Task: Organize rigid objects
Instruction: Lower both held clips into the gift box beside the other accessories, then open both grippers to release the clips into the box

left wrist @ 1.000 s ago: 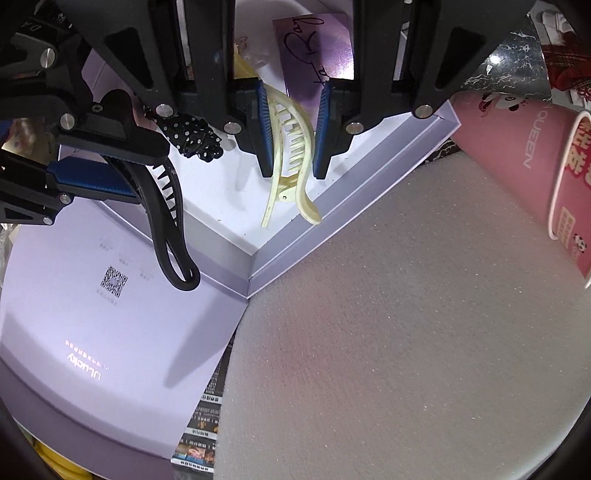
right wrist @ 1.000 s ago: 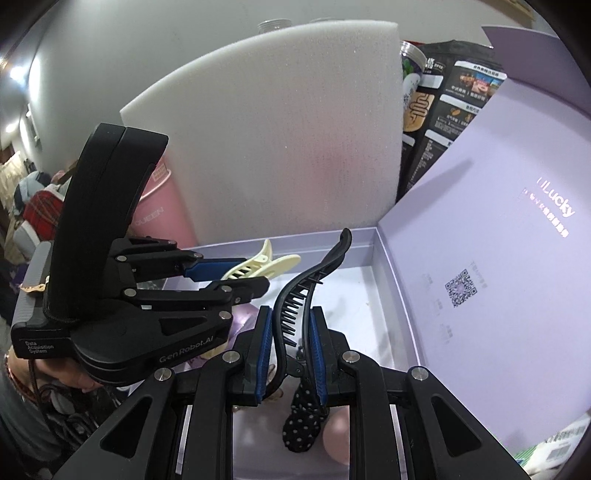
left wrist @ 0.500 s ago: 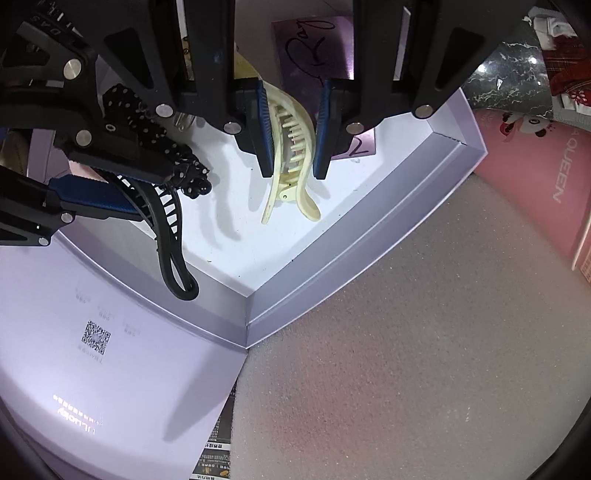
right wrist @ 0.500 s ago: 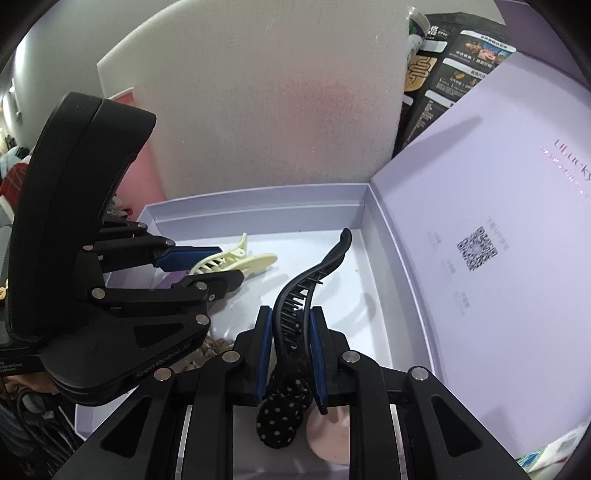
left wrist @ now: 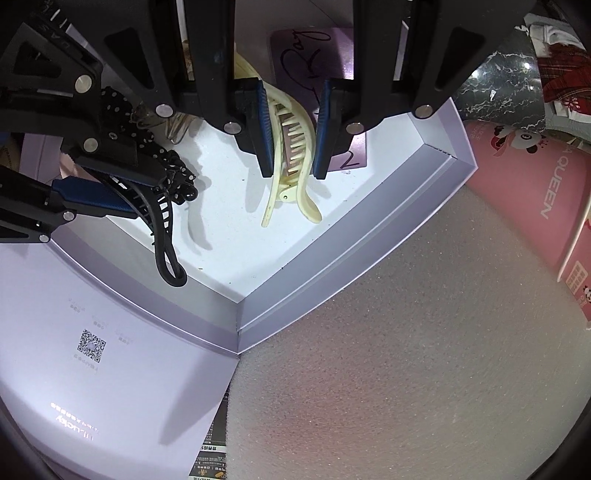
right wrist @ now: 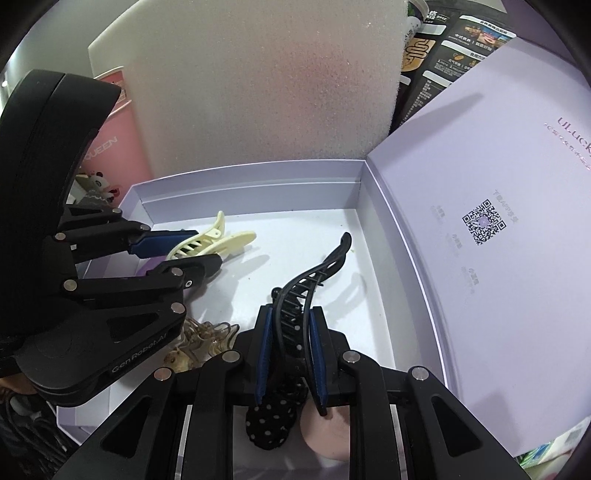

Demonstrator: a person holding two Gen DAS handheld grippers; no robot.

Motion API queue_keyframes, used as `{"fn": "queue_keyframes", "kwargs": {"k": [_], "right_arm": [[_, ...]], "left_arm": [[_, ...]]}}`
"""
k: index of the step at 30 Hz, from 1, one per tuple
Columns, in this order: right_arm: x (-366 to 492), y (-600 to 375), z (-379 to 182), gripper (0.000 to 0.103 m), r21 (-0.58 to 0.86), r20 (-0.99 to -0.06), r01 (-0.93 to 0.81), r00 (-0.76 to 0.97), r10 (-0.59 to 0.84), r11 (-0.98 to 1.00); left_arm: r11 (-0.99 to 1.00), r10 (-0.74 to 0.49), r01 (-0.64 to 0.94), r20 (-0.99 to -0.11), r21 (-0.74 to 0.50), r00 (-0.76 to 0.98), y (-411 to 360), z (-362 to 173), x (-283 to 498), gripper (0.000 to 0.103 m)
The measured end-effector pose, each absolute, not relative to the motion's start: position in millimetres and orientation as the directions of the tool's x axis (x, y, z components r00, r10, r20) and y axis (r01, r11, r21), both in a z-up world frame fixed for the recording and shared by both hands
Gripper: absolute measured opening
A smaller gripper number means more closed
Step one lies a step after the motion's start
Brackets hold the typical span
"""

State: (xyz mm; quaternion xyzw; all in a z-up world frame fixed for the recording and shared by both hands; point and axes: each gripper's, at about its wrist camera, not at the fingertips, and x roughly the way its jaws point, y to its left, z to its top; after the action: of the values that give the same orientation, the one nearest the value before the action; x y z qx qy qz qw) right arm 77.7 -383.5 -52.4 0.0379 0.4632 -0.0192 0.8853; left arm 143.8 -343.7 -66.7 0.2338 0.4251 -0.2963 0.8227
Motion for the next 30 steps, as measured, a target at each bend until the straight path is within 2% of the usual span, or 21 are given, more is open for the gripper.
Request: {"fn": "queue_keyframes", "kwargs": {"k": [7, 12, 16, 18, 20, 23, 25, 26, 28, 29, 30], "right_arm": [[68.9, -390.0, -53.3, 0.022, 0.060, -0.817, 0.083, 0.577, 0.001, 0.995], [62.3, -395.1, -44.8, 0.030, 0.068, -0.802, 0.094, 0.598, -0.002, 0.993], [57.0, -399.3, -34.4, 0.032, 0.067, -0.790, 0.107, 0.613, -0.013, 0.992], [54.7, -400.9, -33.3, 0.044, 0.064, -0.788, 0.113, 0.616, -0.019, 0.992], [50.7, -401.2, -28.0, 0.050, 0.061, -0.785, 0.122, 0.619, -0.028, 0.991], [45.7, -402.3, -22.7, 0.050, 0.058, -0.782, 0.132, 0.623, -0.038, 0.990], [42.7, -401.1, -18.4, 0.054, 0.051, -0.778, 0.140, 0.626, -0.048, 0.989], [41.3, -398.5, -15.4, 0.056, 0.050, -0.775, 0.144, 0.629, -0.053, 0.988], [39.2, -398.3, -10.3, 0.056, 0.049, -0.756, 0.162, 0.651, -0.069, 0.986], [37.3, -398.6, -8.8, 0.056, 0.049, -0.754, 0.164, 0.653, -0.071, 0.985], [34.8, -399.7, -6.7, 0.057, 0.049, -0.752, 0.169, 0.654, -0.075, 0.984]], "left_arm": [[0.712, -0.326, 0.694, -0.828, 0.102, 0.457, -338.7, -61.3, 139.4, 0.021], [0.719, -0.334, 0.687, -0.813, 0.109, 0.478, -327.3, -49.5, 132.8, 0.021], [0.730, -0.336, 0.678, -0.814, 0.093, 0.474, -319.7, -45.7, 129.1, 0.021], [0.738, -0.324, 0.669, -0.824, 0.089, 0.466, -318.9, -48.0, 134.5, 0.021], [0.748, -0.314, 0.659, -0.836, 0.074, 0.450, -317.9, -47.0, 137.0, 0.022], [0.757, -0.302, 0.649, -0.844, 0.071, 0.444, -315.1, -45.8, 137.8, 0.022], [0.760, -0.295, 0.646, -0.844, 0.078, 0.449, -314.7, -45.2, 136.3, 0.025], [0.761, -0.293, 0.644, -0.842, 0.082, 0.454, -313.7, -43.5, 134.9, 0.032], [0.764, -0.296, 0.640, -0.836, 0.083, 0.462, -311.4, -38.7, 132.3, 0.055], [0.766, -0.304, 0.638, -0.830, 0.079, 0.468, -309.9, -35.9, 131.1, 0.076], [0.769, -0.309, 0.634, -0.823, 0.078, 0.476, -308.2, -32.9, 129.9, 0.086]]}}
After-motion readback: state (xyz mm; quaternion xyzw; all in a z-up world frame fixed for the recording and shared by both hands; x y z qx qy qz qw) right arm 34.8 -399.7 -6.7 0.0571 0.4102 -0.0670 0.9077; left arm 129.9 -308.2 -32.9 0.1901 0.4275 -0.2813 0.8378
